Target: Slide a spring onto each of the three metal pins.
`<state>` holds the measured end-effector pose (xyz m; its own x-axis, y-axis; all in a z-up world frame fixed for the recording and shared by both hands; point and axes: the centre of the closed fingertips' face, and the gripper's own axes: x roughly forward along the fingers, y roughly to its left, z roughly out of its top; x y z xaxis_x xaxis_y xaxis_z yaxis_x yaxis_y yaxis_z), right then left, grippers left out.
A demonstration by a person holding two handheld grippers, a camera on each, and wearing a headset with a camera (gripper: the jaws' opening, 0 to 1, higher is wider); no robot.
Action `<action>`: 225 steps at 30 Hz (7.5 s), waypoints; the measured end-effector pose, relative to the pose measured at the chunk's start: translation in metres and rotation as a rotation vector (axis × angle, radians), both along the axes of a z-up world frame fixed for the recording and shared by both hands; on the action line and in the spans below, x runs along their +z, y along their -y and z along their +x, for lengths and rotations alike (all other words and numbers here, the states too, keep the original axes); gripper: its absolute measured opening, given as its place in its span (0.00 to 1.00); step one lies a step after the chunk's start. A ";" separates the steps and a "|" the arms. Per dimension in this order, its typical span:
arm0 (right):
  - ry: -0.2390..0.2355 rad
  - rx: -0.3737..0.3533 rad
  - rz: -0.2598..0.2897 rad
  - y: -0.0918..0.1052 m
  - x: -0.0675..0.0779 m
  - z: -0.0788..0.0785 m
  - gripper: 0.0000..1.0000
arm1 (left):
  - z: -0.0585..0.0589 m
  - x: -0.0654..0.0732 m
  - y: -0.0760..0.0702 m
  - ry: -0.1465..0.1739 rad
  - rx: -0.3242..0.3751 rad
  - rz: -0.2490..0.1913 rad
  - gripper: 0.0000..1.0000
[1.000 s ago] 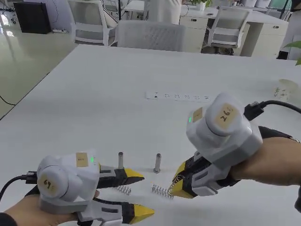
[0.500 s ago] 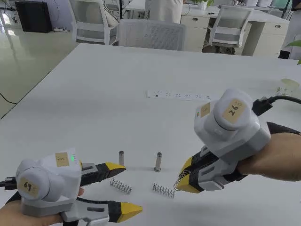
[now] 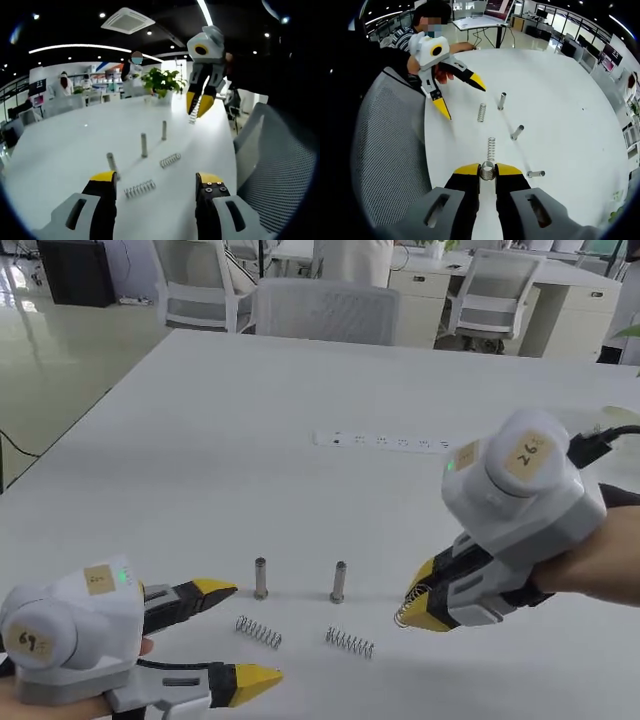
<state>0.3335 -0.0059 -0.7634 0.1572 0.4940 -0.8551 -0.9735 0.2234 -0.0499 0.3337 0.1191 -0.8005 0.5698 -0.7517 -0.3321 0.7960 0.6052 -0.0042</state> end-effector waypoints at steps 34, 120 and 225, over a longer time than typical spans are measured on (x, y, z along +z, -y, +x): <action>0.045 -0.090 -0.126 0.042 -0.009 0.072 0.09 | 0.001 -0.003 -0.009 0.029 0.025 0.034 0.70; -0.067 -0.113 -0.183 0.040 -0.085 0.088 0.17 | -0.001 -0.001 -0.006 0.029 0.022 0.040 0.66; -0.097 0.076 -0.157 -0.038 -0.079 0.006 0.08 | -0.010 0.006 0.016 0.055 -0.055 0.043 0.52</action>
<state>0.3398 0.0318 -0.8427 0.0377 0.3609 -0.9318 -0.9891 0.1464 0.0167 0.3235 0.1033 -0.7943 0.5463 -0.7679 -0.3346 0.8263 0.5593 0.0655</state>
